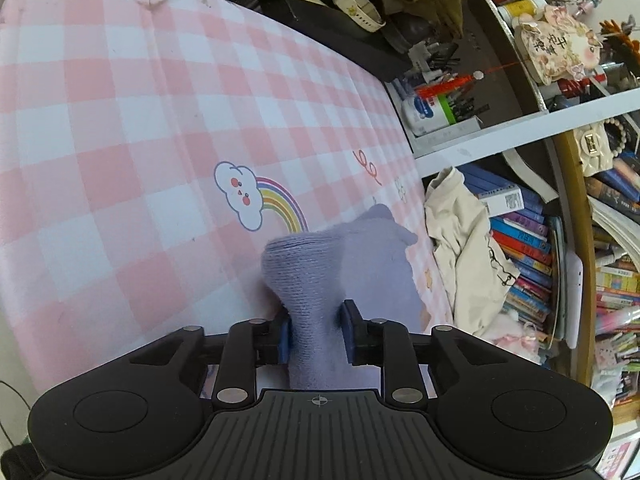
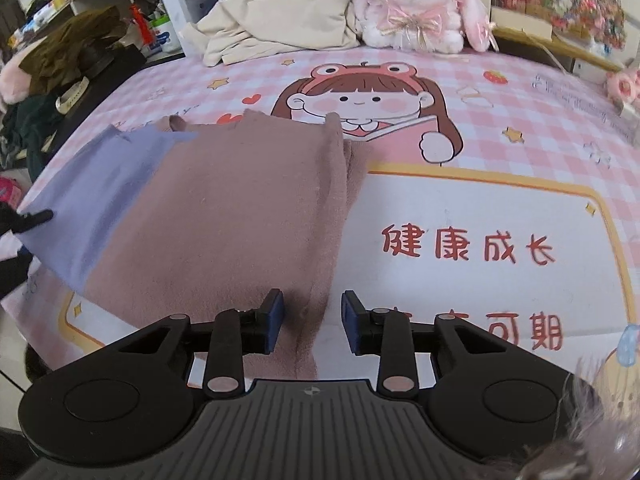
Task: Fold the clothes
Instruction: 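Grasp the lavender side with the left gripper and fold it over the mauve half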
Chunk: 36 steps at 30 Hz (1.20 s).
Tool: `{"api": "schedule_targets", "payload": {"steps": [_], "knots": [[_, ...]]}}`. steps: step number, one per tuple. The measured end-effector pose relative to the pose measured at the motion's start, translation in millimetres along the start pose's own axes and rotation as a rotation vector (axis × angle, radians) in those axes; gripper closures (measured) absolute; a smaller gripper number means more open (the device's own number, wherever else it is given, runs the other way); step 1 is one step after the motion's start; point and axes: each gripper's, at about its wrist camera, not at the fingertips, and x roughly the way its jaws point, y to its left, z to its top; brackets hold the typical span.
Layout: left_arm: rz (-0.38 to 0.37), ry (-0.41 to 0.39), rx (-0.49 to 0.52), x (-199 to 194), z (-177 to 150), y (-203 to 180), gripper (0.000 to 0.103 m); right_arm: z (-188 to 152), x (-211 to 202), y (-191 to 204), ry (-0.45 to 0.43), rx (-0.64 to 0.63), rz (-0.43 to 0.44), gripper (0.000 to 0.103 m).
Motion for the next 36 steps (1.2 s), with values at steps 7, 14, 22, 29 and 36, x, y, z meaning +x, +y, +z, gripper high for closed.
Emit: {"api": "schedule_targets", "payload": {"steps": [7, 14, 22, 29, 36], "knots": [[-0.014, -0.007, -0.01, 1, -1, 2, 0.082, -6, -7, 7, -0.029, -0.093, -0.019, 0.072], [0.021, -0.049, 0.021, -1, -12, -5, 0.086, -7, -12, 7, -0.048, -0.197, 0.019, 0.071], [0.071, -0.114, 0.001, -11, -32, -10, 0.087, -2, -14, -13, -0.042, -0.288, 0.098, 0.071], [0.111, -0.139, 0.031, -19, -42, -21, 0.087, 0, -9, -32, -0.01, -0.319, 0.203, 0.071], [0.135, -0.186, 0.104, -25, -48, -45, 0.091, 4, 3, -45, 0.033, -0.334, 0.311, 0.078]]}}
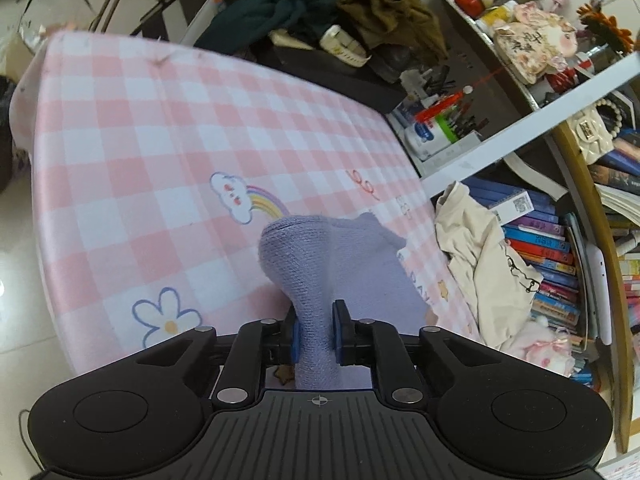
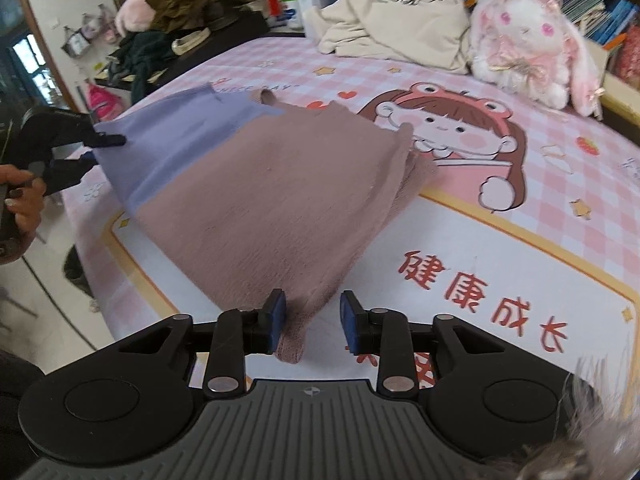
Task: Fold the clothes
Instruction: 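Grasp the lavender side with the left gripper and fold it over the mauve half, then release the lavender fold with the left gripper while the right gripper grasps the bundle edge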
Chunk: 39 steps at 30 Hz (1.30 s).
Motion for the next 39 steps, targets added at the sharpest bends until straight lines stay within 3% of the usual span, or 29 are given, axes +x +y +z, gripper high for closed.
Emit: {"api": "schedule_targets", "payload": {"steps": [11, 18, 23, 26, 30, 31, 33, 34, 36, 39], "knots": [[-0.135, -0.049, 0.153, -33, -10, -72, 0.093, 1, 8, -21, 0.026, 0.027, 0.125, 0.08], [-0.263, -0.034, 0.292, -56, -40, -135, 0.093, 1, 9, -27, 0.03, 0.02, 0.166, 0.08], [-0.319, 0.041, 0.48, -72, -87, -173, 0.093, 1, 10, -31, 0.033, 0.018, 0.188, 0.08], [-0.309, 0.16, 0.607, -71, -133, -182, 0.092, -1, 9, -36, 0.035, 0.03, 0.204, 0.08], [-0.187, 0.406, 0.802, -38, -206, -173, 0.074, -3, 6, -46, 0.042, 0.072, 0.224, 0.077], [-0.156, 0.431, 0.843, -32, -219, -169, 0.07, -4, 4, -50, 0.044, 0.087, 0.226, 0.076], [-0.146, 0.441, 0.895, -26, -234, -165, 0.059, -5, 1, -59, 0.047, 0.116, 0.229, 0.072], [-0.162, 0.444, 0.89, -26, -235, -166, 0.047, -5, -1, -63, 0.048, 0.131, 0.229, 0.071], [-0.198, 0.458, 0.856, -29, -232, -169, 0.035, -6, -5, -70, 0.048, 0.157, 0.229, 0.069], [-0.252, 0.437, 0.832, -45, -223, -175, 0.035, -5, -17, -78, 0.034, 0.194, 0.219, 0.064]]}}
